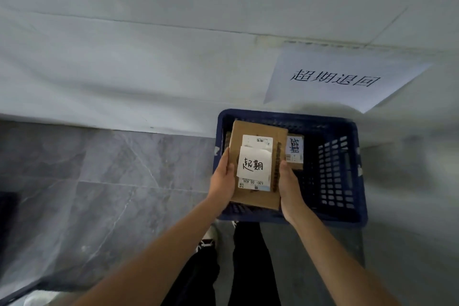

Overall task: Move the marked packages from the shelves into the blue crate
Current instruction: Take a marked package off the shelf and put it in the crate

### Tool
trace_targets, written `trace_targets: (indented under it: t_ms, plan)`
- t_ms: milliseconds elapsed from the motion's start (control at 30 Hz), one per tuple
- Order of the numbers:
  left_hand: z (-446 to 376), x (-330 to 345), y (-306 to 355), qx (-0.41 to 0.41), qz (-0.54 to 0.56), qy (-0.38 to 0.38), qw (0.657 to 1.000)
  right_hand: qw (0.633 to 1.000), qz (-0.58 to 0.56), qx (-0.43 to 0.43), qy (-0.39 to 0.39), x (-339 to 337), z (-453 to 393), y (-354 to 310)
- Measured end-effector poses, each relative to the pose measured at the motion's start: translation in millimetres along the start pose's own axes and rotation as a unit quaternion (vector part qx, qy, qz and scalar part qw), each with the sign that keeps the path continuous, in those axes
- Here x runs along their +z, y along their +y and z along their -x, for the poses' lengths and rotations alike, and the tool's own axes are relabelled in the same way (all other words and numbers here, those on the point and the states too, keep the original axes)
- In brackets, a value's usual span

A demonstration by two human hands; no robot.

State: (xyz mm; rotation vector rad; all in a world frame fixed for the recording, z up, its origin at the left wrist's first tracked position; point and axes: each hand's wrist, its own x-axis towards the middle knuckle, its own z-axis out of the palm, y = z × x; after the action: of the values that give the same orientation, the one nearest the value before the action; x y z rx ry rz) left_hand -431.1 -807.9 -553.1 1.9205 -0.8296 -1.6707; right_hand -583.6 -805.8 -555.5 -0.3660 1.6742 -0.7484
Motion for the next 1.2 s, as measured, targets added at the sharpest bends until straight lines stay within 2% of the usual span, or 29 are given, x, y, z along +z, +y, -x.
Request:
trace_targets:
  t_ms: [133, 300, 467, 633, 733, 900, 1067, 1200]
  plan:
    - [-62.0, 22.6, -16.6, -0.006, -0.037, 0.011, 0.999, 1.000, -0.014, 0.023, -0.001, -2.1, -66.7, 17.7]
    - [-110.2, 31.9, -39.2, -0.029, -0.074, 0.040, 0.996, 0.999, 0.032, 0.025, -0.018, 5.5, -121.2, 43.5]
    - [-133.0, 39.9, -50.4, -0.050, -0.082, -0.001, 0.995, 0.995, 0.072, 0.044, -0.058, 18.4, -160.7, 46.4]
    - [-141.6, 39.7, -42.6, -0.015, -0.150, 0.020, 0.988, 0.991, 0.111, 0.043, -0.062, 30.9, -179.9, 37.7]
    - [-129.3, 44.2, -36.9, 0.057, -0.278, 0.061, 0.957, 0.991, 0.107, 0.052, -0.060, 35.6, -185.1, 40.5]
    - [-125.9, 47.2, -45.9, 0.091, -0.363, 0.054, 0.926, 0.992, 0.108, 0.050, -0.049, 38.1, -191.6, 43.9]
    - [-134.3, 49.4, -53.5, 0.098, -0.349, 0.063, 0.930, 0.993, 0.102, 0.032, -0.049, 40.5, -195.9, 49.1]
    - [-136.4, 46.9, -51.3, 0.097, -0.375, 0.052, 0.921, 0.989, 0.135, 0.024, -0.053, 41.6, -193.1, 43.5]
